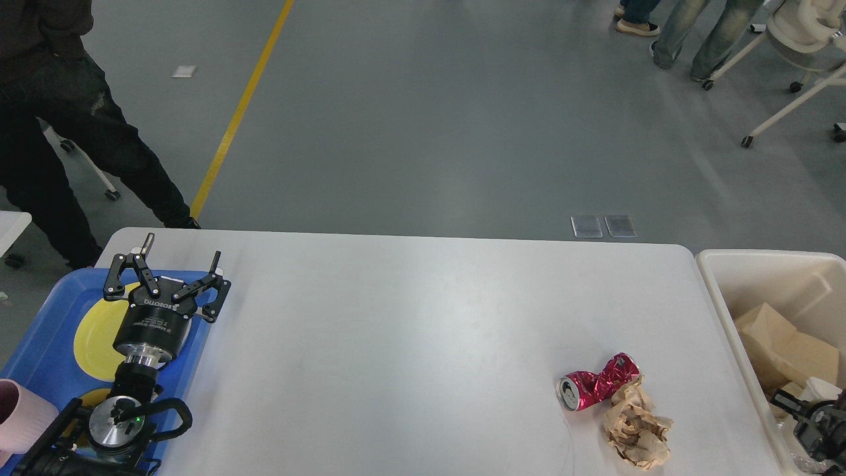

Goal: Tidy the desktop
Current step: 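Raise the right gripper from the bin toward the crumpled brown paper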

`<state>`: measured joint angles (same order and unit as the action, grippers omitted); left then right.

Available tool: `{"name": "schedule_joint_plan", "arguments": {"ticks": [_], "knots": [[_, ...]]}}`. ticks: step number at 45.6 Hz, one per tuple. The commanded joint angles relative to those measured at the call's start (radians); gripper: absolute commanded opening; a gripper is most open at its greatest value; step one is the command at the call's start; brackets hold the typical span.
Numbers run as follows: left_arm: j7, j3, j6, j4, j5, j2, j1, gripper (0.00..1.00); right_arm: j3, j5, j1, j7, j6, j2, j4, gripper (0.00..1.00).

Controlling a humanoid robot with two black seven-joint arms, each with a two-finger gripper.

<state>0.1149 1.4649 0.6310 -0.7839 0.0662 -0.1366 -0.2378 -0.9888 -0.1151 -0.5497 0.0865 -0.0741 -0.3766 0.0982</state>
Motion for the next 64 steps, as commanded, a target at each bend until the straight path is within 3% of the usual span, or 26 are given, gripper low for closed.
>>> {"name": "schedule_joint_plan", "arguments": {"ticks": [1,16,22,30,41,43,48,54,64], "knots": [[-0.001,0.000,-0.001,0.000,0.000,0.000,0.000,0.97,-0.002,0.000,-0.010,-0.001,-0.001,-0.010,0.000,1.00],[0.000,0.000,0.001,0.000,0.000,0.000,0.000,0.97,-0.010,0.002,-0.044,-0.001,-0.004,-0.007,-0.025,1.00],[-0.001,0.000,0.001,0.000,0.001,0.000,0.000,0.97,-0.024,0.020,-0.146,0.006,-0.042,-0.034,0.024,1.00],[-0.001,0.000,0.001,0.000,0.000,0.002,0.000,0.97,-0.080,0.069,-0.387,0.009,-0.187,-0.116,0.227,1.00],[-0.001,0.000,0.001,0.000,0.000,0.000,0.000,0.97,-0.347,0.150,-0.924,0.010,-0.331,-0.131,0.773,1.00],[-0.001,0.000,0.001,0.000,0.000,0.002,0.000,0.97,-0.424,0.150,-1.070,0.010,-0.406,-0.070,0.879,1.00],[-0.001,0.000,-0.001,0.000,0.001,0.000,0.000,0.97,-0.459,0.150,-1.213,0.010,-0.607,0.028,0.925,1.00],[-0.001,0.000,0.001,0.000,0.001,0.000,0.000,0.97,-0.442,0.144,-1.406,0.010,-0.846,0.067,0.975,1.00],[-0.001,0.000,-0.001,0.000,0.000,0.000,0.000,0.97,-0.395,0.134,-1.760,0.012,-0.886,0.099,1.287,1.00]]}}
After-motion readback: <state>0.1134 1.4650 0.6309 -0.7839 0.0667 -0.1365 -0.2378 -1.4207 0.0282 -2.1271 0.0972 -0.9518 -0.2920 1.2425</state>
